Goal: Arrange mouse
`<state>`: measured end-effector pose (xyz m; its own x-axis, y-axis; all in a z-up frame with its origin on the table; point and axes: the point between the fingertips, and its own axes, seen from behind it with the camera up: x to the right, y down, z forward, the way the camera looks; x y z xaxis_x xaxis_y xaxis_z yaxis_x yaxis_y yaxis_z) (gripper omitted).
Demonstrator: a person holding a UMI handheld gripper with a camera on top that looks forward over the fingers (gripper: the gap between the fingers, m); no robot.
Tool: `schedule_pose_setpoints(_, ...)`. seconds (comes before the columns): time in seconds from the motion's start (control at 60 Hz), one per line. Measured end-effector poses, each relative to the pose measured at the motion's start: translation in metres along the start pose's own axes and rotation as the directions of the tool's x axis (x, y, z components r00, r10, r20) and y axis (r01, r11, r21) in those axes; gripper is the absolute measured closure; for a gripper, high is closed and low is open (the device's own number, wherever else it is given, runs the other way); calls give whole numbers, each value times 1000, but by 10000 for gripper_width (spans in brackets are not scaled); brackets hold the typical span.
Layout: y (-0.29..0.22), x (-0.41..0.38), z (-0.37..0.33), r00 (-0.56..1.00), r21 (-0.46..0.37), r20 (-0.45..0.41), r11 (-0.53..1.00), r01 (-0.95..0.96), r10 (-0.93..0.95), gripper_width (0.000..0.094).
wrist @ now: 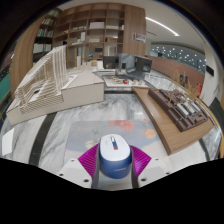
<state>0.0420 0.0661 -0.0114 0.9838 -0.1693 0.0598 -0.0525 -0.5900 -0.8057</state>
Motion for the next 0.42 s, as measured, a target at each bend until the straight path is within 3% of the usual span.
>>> schedule_pose_setpoints(0.067, -1, -1, 0, 1000, -4, 7, 1000, 3, -3, 405)
schedule_pose_setpoints(0.1, -4, 1, 1, 1000, 3, 4, 1000, 3, -3, 334)
schedule_pose_setpoints(0.117, -5, 3, 0, 1000, 2, 6, 1000, 5, -6, 250)
schedule_pose_setpoints(0.133, -5, 3, -1, 1000, 0, 11, 1000, 7, -7, 275)
schedule_pose_setpoints(0.15, -5, 2, -2, 1000, -6, 19, 1000, 7, -7, 242)
schedule_pose_setpoints(0.167, -5, 1, -5, 1000, -9, 30, 1000, 5, -5, 142)
schedule_pose_setpoints(0.217, -11, 0, -18, 998, 12, 64, 1000, -19, 18, 32)
schedule_pose_setpoints(0.267, -14, 0, -38, 996, 33, 90, 999, -25, 22, 107)
schedule_pose_setpoints(0.417, 11, 23, -102, 994, 38, 109, 999, 6, -10, 104)
